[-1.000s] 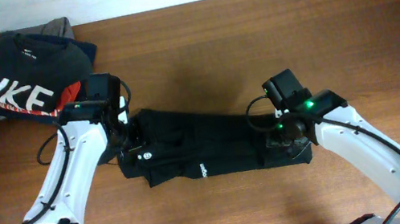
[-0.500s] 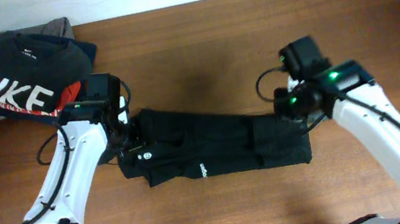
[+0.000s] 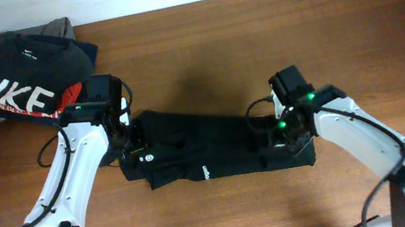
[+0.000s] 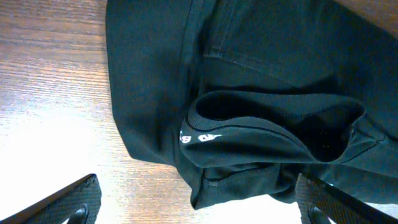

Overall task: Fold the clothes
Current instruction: 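Fold the right end leftward toward the left gripper with the right gripper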

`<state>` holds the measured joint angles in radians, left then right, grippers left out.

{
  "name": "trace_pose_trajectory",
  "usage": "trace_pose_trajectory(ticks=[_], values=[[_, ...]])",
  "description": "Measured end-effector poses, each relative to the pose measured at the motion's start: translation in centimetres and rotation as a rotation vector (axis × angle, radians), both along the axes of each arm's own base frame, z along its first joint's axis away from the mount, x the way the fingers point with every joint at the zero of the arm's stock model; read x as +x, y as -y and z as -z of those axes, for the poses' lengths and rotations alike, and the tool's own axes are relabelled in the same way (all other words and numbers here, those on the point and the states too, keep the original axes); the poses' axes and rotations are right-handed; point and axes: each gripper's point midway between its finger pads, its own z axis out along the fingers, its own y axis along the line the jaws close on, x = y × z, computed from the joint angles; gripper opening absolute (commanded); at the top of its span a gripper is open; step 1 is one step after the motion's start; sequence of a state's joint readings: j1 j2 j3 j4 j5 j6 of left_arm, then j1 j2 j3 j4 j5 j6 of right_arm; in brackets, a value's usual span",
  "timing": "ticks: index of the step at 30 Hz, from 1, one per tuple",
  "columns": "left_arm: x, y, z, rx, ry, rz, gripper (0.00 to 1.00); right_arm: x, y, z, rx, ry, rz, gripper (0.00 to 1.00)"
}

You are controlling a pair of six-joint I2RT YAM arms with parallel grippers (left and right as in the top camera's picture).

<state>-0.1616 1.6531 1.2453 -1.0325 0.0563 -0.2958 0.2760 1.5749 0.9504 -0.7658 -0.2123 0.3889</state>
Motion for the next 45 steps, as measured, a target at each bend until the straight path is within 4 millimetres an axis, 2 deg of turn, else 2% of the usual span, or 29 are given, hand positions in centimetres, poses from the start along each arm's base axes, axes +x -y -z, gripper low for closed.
trace_pose_trajectory(ticks=[7, 12, 15, 19, 22, 23, 26, 28, 34, 39, 43, 45], values=[[0.0, 0.0, 0.0, 0.0, 0.0, 0.0, 0.99, -1.4, -0.1, 3.4, 0.006, -0.072, -0.001, 0.04], [0.0, 0.0, 0.0, 0.0, 0.0, 0.0, 0.99, -2.0, 0.0, 3.4, 0.002, -0.104, -0.001, 0.04], [0.0, 0.0, 0.0, 0.0, 0.0, 0.0, 0.99, -2.5, 0.1, 1.9, 0.0, -0.123, -0.003, 0.07], [0.0, 0.0, 0.0, 0.0, 0.0, 0.0, 0.99, -0.8, -0.3, -3.1, 0.023, -0.028, -0.032, 0.45], [0.0, 0.0, 0.0, 0.0, 0.0, 0.0, 0.99, 0.6, -0.1, -6.9, 0.035, 0.069, -0.043, 0.91], [0.0, 0.0, 0.0, 0.0, 0.0, 0.0, 0.99, 1.0, 0.5, -7.7, 0.031, 0.093, -0.035, 0.95], [0.0, 0.0, 0.0, 0.0, 0.0, 0.0, 0.99, 1.7, 3.4, -8.3, 0.003, 0.106, 0.031, 1.0], [0.0, 0.0, 0.0, 0.0, 0.0, 0.0, 0.99, 1.6, 6.1, -7.7, -0.021, 0.08, 0.085, 1.0], [0.0, 0.0, 0.0, 0.0, 0.0, 0.0, 0.99, 0.5, 10.5, -5.4, -0.03, 0.039, 0.126, 1.0], [0.0, 0.0, 0.0, 0.0, 0.0, 0.0, 0.99, 0.2, 11.1, -3.1, 0.035, 0.06, 0.115, 1.0], [0.0, 0.0, 0.0, 0.0, 0.0, 0.0, 0.99, -0.1, 10.4, -0.6, 0.114, 0.075, 0.104, 0.99], [0.0, 0.0, 0.0, 0.0, 0.0, 0.0, 0.99, -0.2, 9.7, 0.5, 0.157, 0.088, 0.091, 0.95]])
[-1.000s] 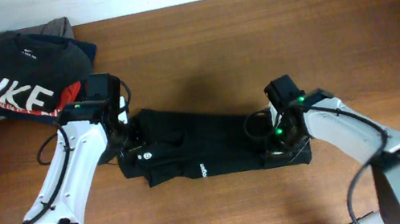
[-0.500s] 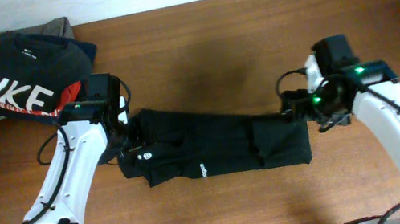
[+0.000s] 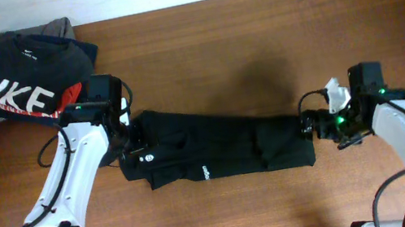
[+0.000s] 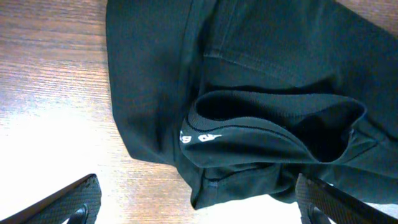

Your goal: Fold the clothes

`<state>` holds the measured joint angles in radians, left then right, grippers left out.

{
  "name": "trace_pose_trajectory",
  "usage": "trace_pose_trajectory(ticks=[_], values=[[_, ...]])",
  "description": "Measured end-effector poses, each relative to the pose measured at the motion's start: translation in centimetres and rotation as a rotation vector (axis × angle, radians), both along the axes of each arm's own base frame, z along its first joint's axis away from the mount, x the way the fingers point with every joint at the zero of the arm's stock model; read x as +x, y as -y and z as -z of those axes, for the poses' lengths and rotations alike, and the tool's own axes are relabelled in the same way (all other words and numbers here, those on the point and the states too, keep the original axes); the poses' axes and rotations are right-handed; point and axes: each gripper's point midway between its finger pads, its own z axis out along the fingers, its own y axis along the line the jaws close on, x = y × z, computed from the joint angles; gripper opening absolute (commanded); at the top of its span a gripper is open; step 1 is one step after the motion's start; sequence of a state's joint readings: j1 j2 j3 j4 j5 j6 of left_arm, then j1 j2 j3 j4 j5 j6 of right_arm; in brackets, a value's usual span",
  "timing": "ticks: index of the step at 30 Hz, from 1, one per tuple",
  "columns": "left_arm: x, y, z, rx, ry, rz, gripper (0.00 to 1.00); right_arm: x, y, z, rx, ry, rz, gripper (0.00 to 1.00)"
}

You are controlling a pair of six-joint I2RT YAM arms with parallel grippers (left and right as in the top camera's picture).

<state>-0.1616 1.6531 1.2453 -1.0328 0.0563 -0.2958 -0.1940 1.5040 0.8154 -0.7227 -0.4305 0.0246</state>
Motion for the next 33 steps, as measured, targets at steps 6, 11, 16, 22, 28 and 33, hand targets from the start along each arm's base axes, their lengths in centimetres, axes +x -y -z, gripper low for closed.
trace_pose_trajectory(ticks=[6, 11, 16, 22, 28, 33], values=[[0.0, 0.0, 0.0, 0.0, 0.0, 0.0, 0.99, -0.4, -1.9, 2.1, 0.116, 0.015, -0.025, 0.82], [0.0, 0.0, 0.0, 0.0, 0.0, 0.0, 0.99, -0.5, -2.6, 2.8, 0.161, 0.003, -0.04, 0.46], [0.0, 0.0, 0.0, 0.0, 0.0, 0.0, 0.99, -0.7, -2.7, 3.3, 0.168, -0.012, -0.035, 0.08], [0.0, 0.0, 0.0, 0.0, 0.0, 0.0, 0.99, -0.9, -2.6, 2.9, 0.178, -0.057, 0.002, 0.04], [0.0, 0.0, 0.0, 0.0, 0.0, 0.0, 0.99, -0.4, -1.5, 0.4, 0.117, -0.117, 0.018, 0.04], [0.0, 0.0, 0.0, 0.0, 0.0, 0.0, 0.99, 0.7, -0.4, -2.3, -0.033, -0.072, 0.015, 0.04]])
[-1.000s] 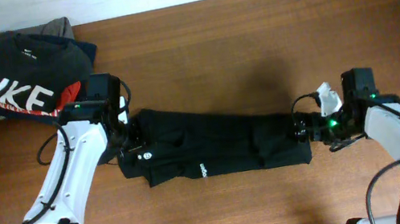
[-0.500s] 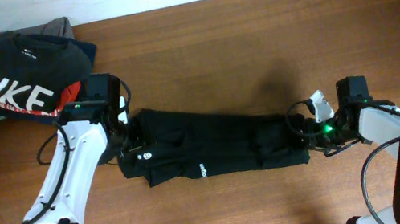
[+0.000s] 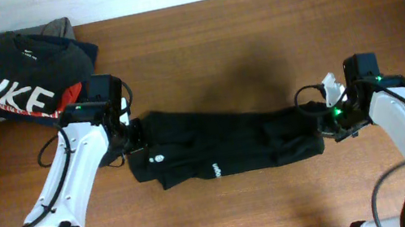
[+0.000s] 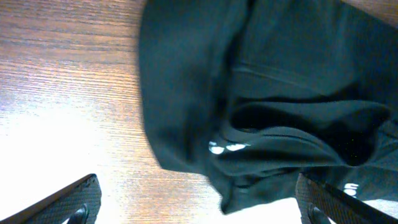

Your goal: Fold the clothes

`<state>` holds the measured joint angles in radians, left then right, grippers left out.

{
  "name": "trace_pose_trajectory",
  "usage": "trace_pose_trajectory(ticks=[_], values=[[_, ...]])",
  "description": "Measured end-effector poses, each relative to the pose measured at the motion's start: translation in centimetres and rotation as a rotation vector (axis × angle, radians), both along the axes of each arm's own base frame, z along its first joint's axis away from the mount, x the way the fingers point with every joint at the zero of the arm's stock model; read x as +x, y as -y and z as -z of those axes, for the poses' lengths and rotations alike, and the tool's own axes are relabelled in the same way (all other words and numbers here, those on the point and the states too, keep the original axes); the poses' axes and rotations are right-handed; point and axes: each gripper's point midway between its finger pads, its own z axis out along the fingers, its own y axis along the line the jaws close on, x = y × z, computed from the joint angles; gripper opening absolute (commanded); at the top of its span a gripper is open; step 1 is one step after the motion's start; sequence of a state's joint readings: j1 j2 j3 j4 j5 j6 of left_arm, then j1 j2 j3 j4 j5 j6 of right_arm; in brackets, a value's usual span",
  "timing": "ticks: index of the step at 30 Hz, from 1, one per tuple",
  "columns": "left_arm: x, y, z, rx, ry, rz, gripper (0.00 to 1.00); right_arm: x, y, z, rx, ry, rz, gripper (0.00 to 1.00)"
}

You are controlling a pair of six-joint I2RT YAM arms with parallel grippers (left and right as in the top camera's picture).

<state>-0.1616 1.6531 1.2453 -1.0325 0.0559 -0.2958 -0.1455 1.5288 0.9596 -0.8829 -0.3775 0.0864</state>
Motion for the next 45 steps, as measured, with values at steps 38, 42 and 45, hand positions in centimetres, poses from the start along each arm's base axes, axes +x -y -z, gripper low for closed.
trace_pose_trajectory(ticks=[38, 42, 45], values=[[0.0, 0.0, 0.0, 0.0, 0.0, 0.0, 0.99, 1.4, -16.5, 1.0, -0.212, 0.206, -0.128, 0.56], [0.0, 0.0, 0.0, 0.0, 0.0, 0.0, 0.99, 1.7, -17.8, 0.6, -0.144, 0.219, -0.137, 0.51], [0.0, 0.0, 0.0, 0.0, 0.0, 0.0, 0.99, 1.6, -18.5, 0.5, -0.109, 0.211, -0.145, 0.47]])
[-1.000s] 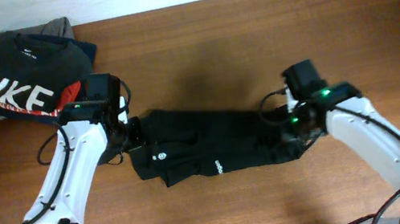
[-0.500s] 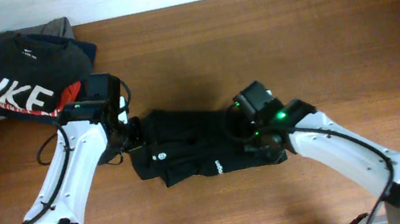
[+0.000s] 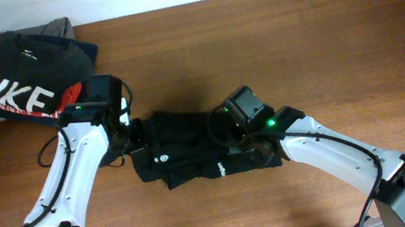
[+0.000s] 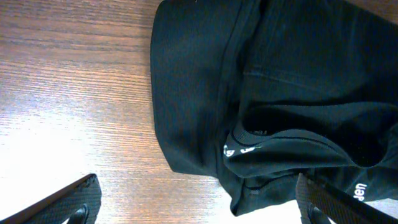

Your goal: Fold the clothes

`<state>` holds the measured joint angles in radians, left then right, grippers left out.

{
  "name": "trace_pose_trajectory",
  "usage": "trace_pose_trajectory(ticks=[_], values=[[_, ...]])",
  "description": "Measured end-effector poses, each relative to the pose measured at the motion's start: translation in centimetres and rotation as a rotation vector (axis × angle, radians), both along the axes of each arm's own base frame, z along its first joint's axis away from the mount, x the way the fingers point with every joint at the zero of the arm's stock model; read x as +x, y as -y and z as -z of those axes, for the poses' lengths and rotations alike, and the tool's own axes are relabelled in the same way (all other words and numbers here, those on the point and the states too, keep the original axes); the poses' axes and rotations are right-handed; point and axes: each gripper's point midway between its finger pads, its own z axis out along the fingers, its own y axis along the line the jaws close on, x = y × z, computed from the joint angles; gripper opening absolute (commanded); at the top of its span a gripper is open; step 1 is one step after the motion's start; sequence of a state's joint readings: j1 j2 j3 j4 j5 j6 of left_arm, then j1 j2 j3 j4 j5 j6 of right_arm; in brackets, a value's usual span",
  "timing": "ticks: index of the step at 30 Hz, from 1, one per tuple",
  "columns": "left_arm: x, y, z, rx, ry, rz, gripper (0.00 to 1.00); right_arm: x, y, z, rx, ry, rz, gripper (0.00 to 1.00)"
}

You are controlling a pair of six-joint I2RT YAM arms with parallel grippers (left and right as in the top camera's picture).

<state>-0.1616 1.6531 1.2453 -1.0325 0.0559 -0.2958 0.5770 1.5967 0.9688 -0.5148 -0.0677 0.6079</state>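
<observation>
A black garment with small white logos lies bunched in the table's middle, its right half doubled over onto the left. In the left wrist view its waistband curls open beside a flat dark panel. My left gripper hovers at the garment's left edge, open, its fingers wide apart over bare wood with nothing between them. My right gripper reaches in from the right and sits on the folded-over cloth, apparently shut on that end; its fingertips are hidden against the dark fabric.
A stack of folded clothes topped by a black NIKE shirt sits at the back left corner. The wooden table stretches bare to the right and behind the garment.
My right gripper went from the garment's right end to over its middle, and that end came with it. The garment is now about half as long. The left gripper stayed open.
The garment lay stretched out, my right gripper over its right part. Then that gripper stood off the right end. Then it was at that end and the whole garment had shifted right. Now the right end lies folded over toward the left.
</observation>
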Motion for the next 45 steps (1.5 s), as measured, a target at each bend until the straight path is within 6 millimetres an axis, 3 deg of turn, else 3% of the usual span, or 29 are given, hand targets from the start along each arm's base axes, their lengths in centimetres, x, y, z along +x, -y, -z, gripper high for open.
trace_pose_trajectory(ticks=[6, 10, 13, 15, 16, 20, 27, 35, 41, 45], values=[[0.0, 0.0, 0.0, 0.0, 0.0, 0.0, 0.99, -1.3, 0.8, -0.6, -0.016, -0.074, -0.004, 0.45], [0.0, 0.0, 0.0, 0.0, 0.0, 0.0, 0.99, 0.1, 1.7, -4.8, 0.025, 0.0, 0.02, 0.44], [0.0, 0.0, 0.0, 0.0, 0.0, 0.0, 0.99, 1.5, 2.1, -8.0, 0.068, 0.087, 0.038, 0.24], [0.0, 0.0, 0.0, 0.0, 0.0, 0.0, 0.99, 1.9, 2.5, -8.8, 0.076, 0.112, 0.043, 0.09], [0.0, 0.0, 0.0, 0.0, 0.0, 0.0, 0.99, 2.1, 2.6, -8.8, 0.073, 0.113, 0.043, 0.04], [0.0, 0.0, 0.0, 0.0, 0.0, 0.0, 0.99, 2.6, 2.4, -7.1, 0.059, 0.08, 0.052, 0.04], [0.0, 0.0, 0.0, 0.0, 0.0, 0.0, 0.99, 3.5, 1.9, -1.0, -0.001, -0.035, 0.053, 0.04], [0.0, 0.0, 0.0, 0.0, 0.0, 0.0, 0.99, 5.7, 0.8, 3.6, -0.004, -0.036, 0.036, 0.04], [0.0, 0.0, 0.0, 0.0, 0.0, 0.0, 0.99, 4.4, 1.4, 2.2, -0.034, -0.079, 0.01, 0.04], [0.0, 0.0, 0.0, 0.0, 0.0, 0.0, 0.99, 2.8, 2.2, -2.0, -0.035, -0.067, -0.012, 0.06]])
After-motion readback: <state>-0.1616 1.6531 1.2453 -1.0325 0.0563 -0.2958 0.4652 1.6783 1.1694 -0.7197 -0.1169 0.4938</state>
